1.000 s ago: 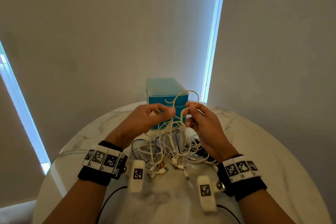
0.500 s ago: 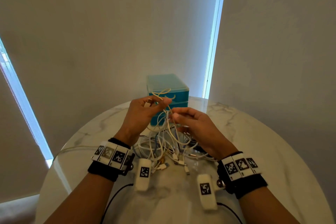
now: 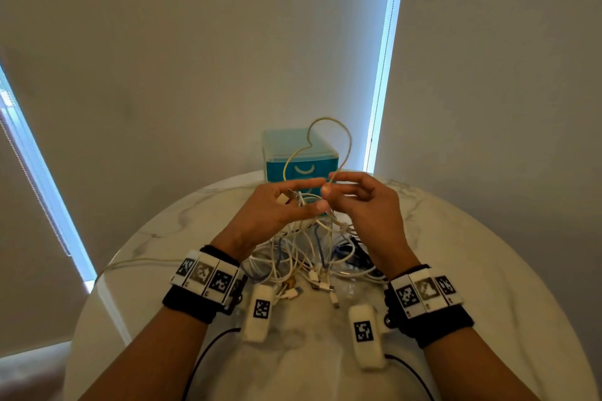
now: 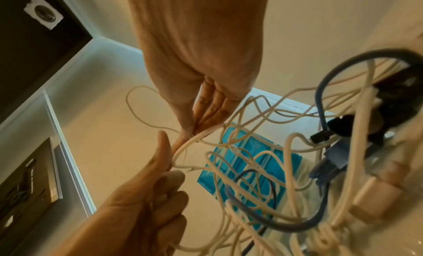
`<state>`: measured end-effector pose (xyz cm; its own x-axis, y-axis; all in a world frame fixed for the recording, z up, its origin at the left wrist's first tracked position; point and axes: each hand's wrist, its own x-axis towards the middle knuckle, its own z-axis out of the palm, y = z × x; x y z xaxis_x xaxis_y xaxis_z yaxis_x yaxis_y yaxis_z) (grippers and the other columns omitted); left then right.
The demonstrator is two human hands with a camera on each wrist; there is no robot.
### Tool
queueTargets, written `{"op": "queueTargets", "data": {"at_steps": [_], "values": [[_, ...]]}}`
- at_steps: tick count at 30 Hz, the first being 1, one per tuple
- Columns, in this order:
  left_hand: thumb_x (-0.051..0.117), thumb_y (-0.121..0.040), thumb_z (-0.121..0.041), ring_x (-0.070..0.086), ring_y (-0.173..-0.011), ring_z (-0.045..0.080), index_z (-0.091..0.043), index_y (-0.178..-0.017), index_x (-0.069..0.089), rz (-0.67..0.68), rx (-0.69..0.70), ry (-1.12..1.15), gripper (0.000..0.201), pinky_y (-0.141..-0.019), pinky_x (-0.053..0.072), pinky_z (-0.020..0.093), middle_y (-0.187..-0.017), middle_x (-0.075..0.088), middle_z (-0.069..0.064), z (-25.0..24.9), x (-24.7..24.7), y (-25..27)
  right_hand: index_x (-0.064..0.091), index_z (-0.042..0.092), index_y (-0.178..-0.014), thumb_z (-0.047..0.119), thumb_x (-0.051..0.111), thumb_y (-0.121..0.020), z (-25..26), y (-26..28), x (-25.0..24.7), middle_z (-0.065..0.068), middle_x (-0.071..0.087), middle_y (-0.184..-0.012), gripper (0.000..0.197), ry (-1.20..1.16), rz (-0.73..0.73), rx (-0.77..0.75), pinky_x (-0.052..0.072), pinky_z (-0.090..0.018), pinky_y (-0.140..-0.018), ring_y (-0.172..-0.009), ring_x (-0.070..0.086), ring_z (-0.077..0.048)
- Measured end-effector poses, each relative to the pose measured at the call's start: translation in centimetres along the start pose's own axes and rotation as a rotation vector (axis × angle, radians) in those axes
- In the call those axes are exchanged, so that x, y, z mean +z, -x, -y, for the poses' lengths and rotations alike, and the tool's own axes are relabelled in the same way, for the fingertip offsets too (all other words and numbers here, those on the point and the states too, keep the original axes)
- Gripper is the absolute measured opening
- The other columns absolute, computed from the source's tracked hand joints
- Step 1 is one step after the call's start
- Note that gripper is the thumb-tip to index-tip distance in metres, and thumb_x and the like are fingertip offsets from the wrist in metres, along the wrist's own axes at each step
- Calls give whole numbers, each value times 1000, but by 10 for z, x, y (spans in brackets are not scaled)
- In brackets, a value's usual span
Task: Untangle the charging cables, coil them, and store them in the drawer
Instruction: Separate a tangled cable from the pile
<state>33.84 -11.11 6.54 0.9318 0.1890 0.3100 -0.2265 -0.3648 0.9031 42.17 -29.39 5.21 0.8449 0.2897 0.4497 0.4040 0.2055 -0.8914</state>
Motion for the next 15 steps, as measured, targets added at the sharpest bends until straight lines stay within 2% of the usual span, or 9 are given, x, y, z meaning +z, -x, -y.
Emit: {"op": "queueTargets", "data": {"at_steps": [2, 3, 6, 9, 11, 12, 13, 14, 15], "values": [[85, -90, -42, 60, -71, -9, -40, -128, 77, 54, 12, -68, 39, -77, 48, 11, -75, 62, -19, 0, 0, 0, 78, 14, -115, 15, 87, -90, 4, -1, -1, -6, 83, -104, 27, -59, -47, 2, 67, -44, -91, -101, 81, -22], [84, -91, -42, 59, -67, -9, -37, -125, 79, 64, 7, -115, 35, -74, 46, 12, -71, 61, -20, -1, 0, -1, 77, 13, -116, 16, 87, -91, 5, -2, -1, -7, 83, -105, 27, -84, -61, 1, 66, -45, -92, -103, 81, -23], [84, -93, -24, 51, -50, -6, -22, -116, 84, 74, -18, -200, 24, -58, 38, 6, -49, 52, -19, 0, 1, -3, 73, 8, -121, 11, 83, -93, 12, -4, 2, -11, 82, -111, 30, -251, -82, 5, 65, -42, -96, -108, 80, -27], [90, -86, -29, 40, -46, 1, -27, -113, 84, 38, 12, -197, 28, -53, 32, 10, -49, 40, -12, -1, 3, -2, 67, 2, -120, 1, 72, -99, 19, -6, 3, -20, 78, -122, 21, -611, -74, 109, 63, -38, -100, -117, 76, -33], [90, -85, -37, 40, -49, 2, -29, -109, 85, -2, 59, -148, 26, -56, 33, 12, -53, 41, -12, -1, 5, -2, 67, 2, -115, -2, 66, -102, 18, -5, 4, -23, 77, -124, 13, -688, -45, 160, 63, -34, -96, -118, 76, -32], [88, -86, -41, 46, -53, 3, -30, -106, 86, -22, 78, -140, 23, -60, 39, 16, -55, 50, -14, 0, 7, -2, 67, 1, -114, -2, 65, -103, 16, -4, 5, -23, 77, -124, 12, -666, -31, 168, 64, -32, -94, -118, 76, -32], [86, -88, -46, 57, -60, 4, -31, -103, 86, -41, 91, -141, 21, -66, 49, 21, -62, 63, -16, 0, 9, -2, 67, 0, -116, -1, 65, -103, 14, -3, 7, -22, 77, -123, 13, -634, -18, 163, 64, -31, -93, -118, 76, -32], [83, -89, -50, 68, -73, 7, -32, -100, 87, -61, 98, -145, 21, -77, 59, 32, -75, 75, -16, 1, 10, -3, 66, -2, -119, 0, 65, -103, 12, -3, 9, -22, 78, -122, 16, -610, -9, 157, 64, -32, -94, -118, 76, -32], [82, -90, -51, 74, -85, 8, -33, -98, 87, -85, 95, -154, 21, -87, 61, 42, -86, 80, -15, 1, 11, -3, 65, -2, -122, 1, 67, -103, 12, -3, 10, -21, 78, -121, 20, -591, -3, 156, 64, -33, -95, -118, 76, -32]]}}
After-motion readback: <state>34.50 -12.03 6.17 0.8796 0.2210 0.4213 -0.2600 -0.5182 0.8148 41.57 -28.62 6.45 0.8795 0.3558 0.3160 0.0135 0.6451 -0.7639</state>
